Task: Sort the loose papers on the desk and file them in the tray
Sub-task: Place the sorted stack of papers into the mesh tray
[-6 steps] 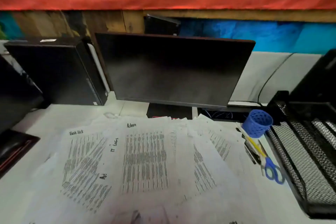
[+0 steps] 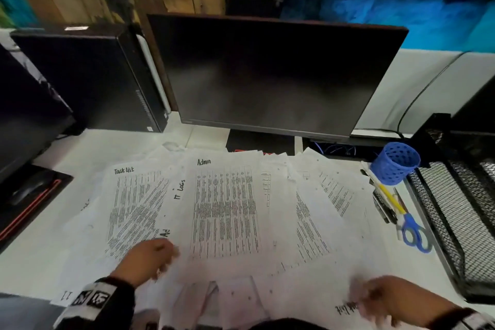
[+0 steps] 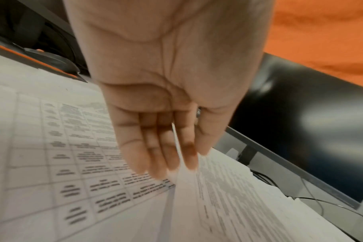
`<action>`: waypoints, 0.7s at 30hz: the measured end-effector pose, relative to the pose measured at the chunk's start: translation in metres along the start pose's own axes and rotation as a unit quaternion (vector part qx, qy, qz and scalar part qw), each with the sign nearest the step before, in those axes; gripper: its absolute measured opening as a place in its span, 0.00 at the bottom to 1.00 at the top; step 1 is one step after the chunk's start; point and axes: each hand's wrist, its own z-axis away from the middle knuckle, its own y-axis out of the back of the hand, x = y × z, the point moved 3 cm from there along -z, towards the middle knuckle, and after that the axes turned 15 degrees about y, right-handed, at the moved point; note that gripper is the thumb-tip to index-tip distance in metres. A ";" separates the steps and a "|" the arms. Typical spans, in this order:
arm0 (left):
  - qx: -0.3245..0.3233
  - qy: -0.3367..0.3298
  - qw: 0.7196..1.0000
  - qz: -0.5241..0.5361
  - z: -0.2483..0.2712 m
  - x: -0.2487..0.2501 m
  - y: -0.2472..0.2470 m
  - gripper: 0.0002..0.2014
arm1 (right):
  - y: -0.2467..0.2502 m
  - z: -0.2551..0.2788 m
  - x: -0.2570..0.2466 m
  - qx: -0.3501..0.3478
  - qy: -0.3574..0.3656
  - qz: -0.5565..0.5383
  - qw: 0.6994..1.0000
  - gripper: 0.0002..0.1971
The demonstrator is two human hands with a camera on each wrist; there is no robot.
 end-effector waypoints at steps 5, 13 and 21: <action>0.121 0.034 0.986 0.108 -0.042 0.014 0.008 0.12 | 0.020 -0.070 -0.068 0.153 0.068 -0.077 0.983 0.09; 0.113 0.066 0.983 0.130 -0.064 0.037 -0.020 0.30 | 0.001 -0.152 -0.083 0.287 0.017 -0.270 0.919 0.11; 0.077 0.002 0.997 0.026 -0.072 0.040 -0.019 0.26 | -0.006 -0.167 -0.110 0.343 0.058 -0.209 0.914 0.20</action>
